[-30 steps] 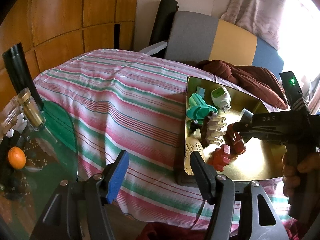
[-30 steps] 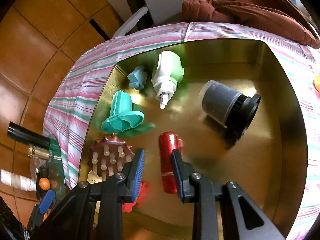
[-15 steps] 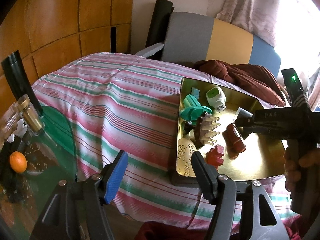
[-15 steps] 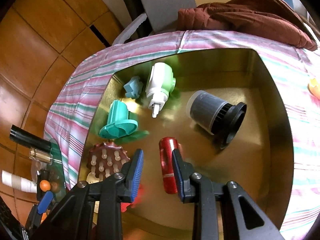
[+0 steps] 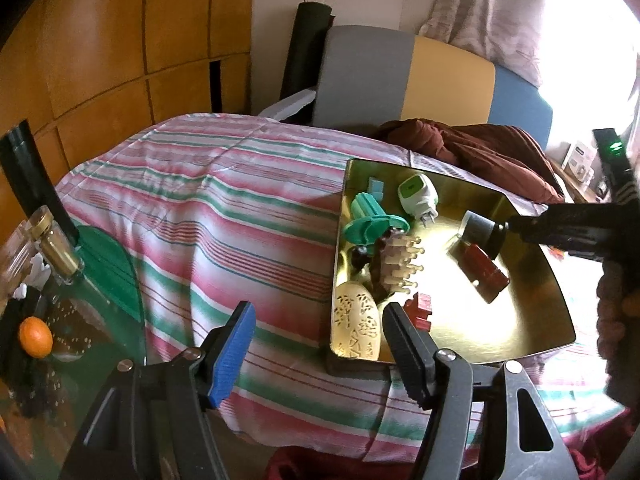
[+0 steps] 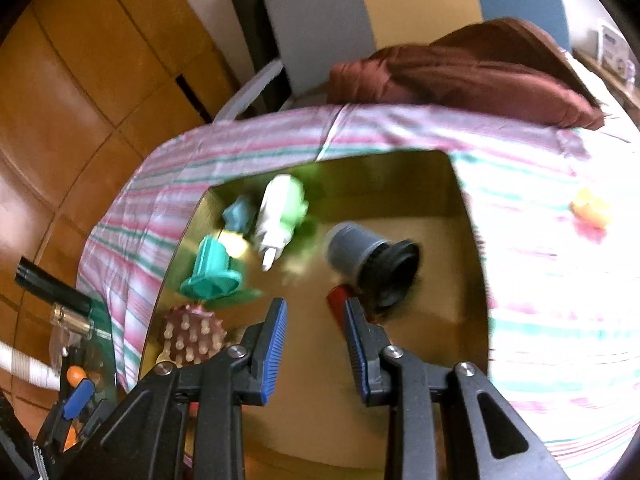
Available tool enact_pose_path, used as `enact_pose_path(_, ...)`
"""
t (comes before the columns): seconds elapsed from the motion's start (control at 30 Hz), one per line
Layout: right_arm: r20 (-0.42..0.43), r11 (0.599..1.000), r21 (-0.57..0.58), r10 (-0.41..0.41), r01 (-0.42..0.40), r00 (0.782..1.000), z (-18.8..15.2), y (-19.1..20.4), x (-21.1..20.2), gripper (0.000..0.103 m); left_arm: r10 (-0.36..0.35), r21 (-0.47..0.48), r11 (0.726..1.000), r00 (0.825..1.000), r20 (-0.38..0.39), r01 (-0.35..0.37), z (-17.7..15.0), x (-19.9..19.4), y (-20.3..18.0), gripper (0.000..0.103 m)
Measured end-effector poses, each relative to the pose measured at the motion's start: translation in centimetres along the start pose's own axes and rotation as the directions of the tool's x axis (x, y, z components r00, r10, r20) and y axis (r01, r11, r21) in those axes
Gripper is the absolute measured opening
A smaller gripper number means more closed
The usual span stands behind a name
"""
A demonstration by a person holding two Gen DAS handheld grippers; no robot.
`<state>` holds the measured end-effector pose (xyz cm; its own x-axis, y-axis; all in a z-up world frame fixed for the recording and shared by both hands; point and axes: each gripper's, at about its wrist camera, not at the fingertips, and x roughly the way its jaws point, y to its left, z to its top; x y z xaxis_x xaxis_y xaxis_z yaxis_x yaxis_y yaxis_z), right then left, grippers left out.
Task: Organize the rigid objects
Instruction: 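Move both grippers back to the orange toys on the bedspread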
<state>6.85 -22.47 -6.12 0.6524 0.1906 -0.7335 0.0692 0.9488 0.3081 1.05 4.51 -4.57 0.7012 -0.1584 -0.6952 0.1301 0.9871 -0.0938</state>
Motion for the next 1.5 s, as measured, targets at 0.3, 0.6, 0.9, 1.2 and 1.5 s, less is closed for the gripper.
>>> enact_pose_path(0.3, 0.111, 0.994, -0.023, -0.107, 0.110, 0.988, 0.2, -4.8, -5.1, 0.034, -0.026, 0.056, 0.998, 0.999, 0.031, 0.024, 1.3, -0.6, -2.3, 0.067)
enact_pose_path(0.6, 0.125, 0.964, 0.018, -0.264, 0.264, 0.956, -1.5, -12.2, -8.0, 0.035, -0.072, 0.159, 0.985, 0.996, 0.052, 0.063, 2.4, -1.0, -6.6, 0.067)
enact_pose_path(0.9, 0.125, 0.919, 0.156, -0.381, 0.361, 0.916, -2.4, -20.7, -10.4, 0.035, -0.119, 0.275, 0.956, 0.992, 0.034, 0.105, 2.7, -0.8, -11.8, 0.067)
enact_pose_path(1.2, 0.112, 0.823, 0.386, -0.491, 0.418, 0.864, -3.4, -29.7, -12.2, 0.035, -0.152, 0.381, 0.914, 0.988, 0.005, 0.139, 3.0, 0.0, -17.5, 0.067)
enact_pose_path(1.5, 0.099, 0.734, 0.604, -0.455, 0.310, 0.885, -4.8, -33.9, -14.2, 0.035, -0.251, 0.407, 0.871, 0.962, -0.110, 0.274, 4.3, 2.2, -24.1, 0.067)
